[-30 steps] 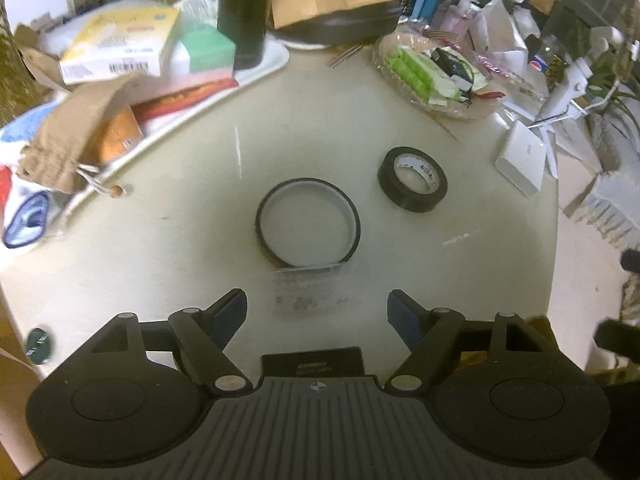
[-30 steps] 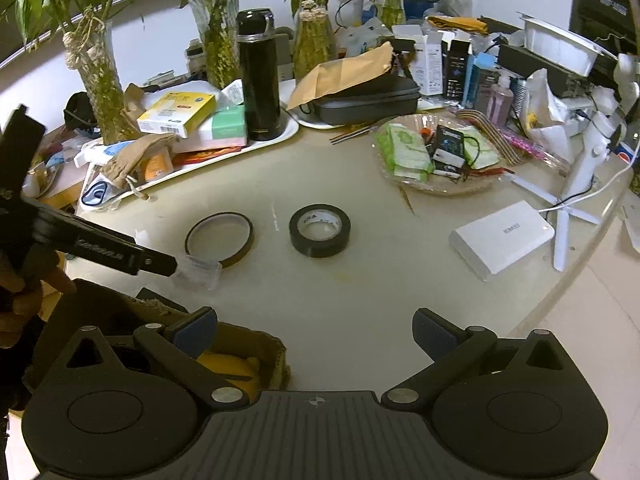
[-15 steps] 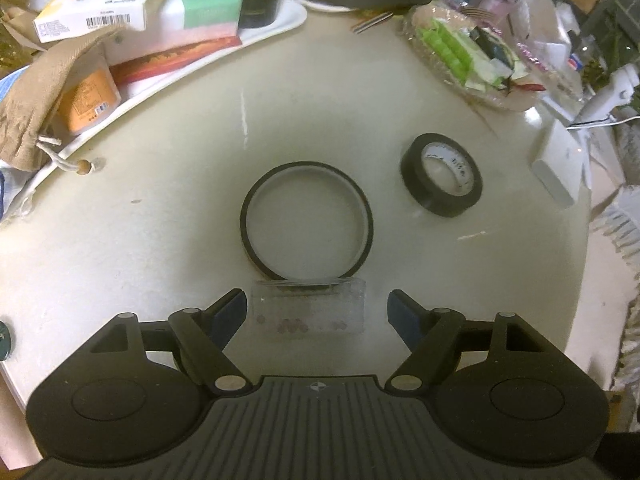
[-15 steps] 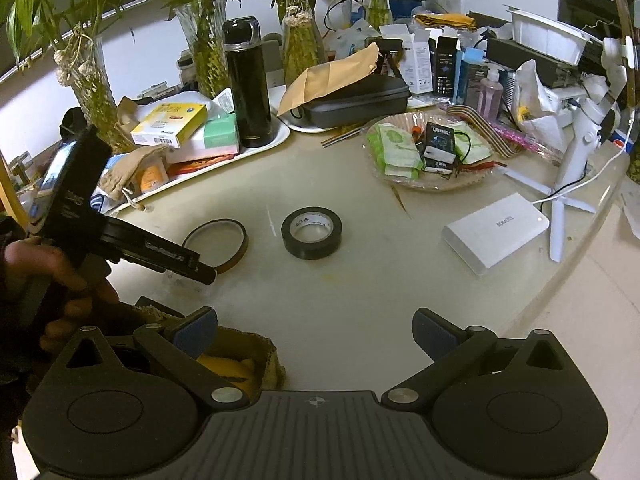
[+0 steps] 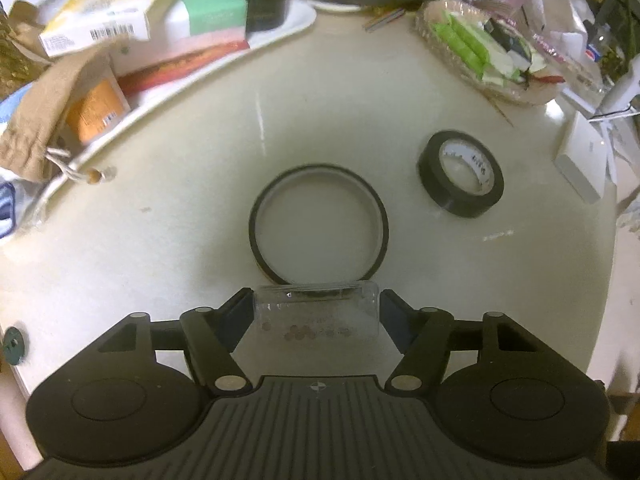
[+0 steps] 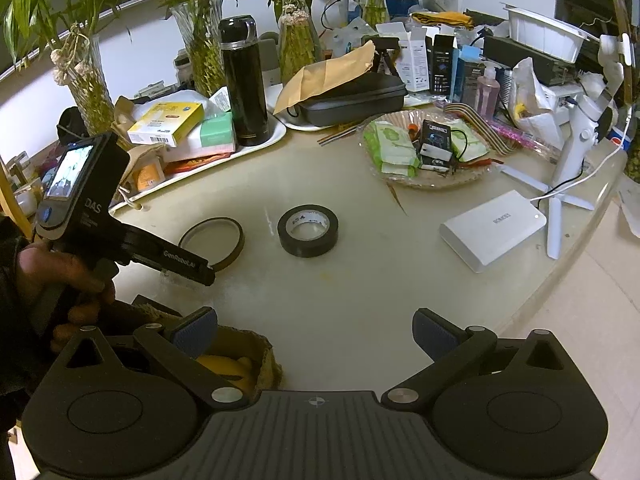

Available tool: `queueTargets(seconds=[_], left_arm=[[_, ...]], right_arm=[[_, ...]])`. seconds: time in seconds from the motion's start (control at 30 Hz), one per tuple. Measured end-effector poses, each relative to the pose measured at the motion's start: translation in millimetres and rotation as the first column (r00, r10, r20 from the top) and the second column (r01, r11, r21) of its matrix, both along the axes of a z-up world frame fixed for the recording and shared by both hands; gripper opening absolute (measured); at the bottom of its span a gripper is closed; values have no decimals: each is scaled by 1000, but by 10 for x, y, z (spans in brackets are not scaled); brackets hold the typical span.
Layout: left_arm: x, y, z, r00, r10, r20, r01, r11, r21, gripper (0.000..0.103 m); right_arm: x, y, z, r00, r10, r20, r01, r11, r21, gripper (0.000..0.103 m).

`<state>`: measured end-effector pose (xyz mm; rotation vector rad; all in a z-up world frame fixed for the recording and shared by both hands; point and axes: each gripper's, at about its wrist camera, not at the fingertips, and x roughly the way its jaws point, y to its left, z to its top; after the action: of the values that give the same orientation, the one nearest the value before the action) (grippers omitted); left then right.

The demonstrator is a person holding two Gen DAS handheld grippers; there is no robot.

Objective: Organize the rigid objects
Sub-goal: 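Grasp the clear plastic bead case with the left tool and lift it, then move the right tool toward the black tape roll while the left tool holds the case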

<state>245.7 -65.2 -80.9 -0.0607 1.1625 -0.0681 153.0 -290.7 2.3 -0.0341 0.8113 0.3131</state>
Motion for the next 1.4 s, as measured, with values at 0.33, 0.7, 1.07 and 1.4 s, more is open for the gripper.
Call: queueTargets(seconds=[0.33, 0.7, 1.07, 1.4], left_arm=[[-158, 1, 293, 994, -50, 94, 50, 999, 3, 67], [-366, 106, 453, 986, -76, 147, 80, 997, -21, 67], [-672, 229, 713, 953, -147, 264, 158, 987, -21, 67], [-872, 529, 849, 942, -124, 311, 146, 988, -48, 67]], right_arm=[[5, 20, -14, 1000, -7, 3, 7, 1000, -15, 103], [24, 82, -22, 1000, -8, 1, 8, 999, -50, 103], [93, 160, -48, 1000, -7, -11, 6, 999, -46, 103], [256, 251, -99, 1000, 0, -24, 0, 999, -36, 103]])
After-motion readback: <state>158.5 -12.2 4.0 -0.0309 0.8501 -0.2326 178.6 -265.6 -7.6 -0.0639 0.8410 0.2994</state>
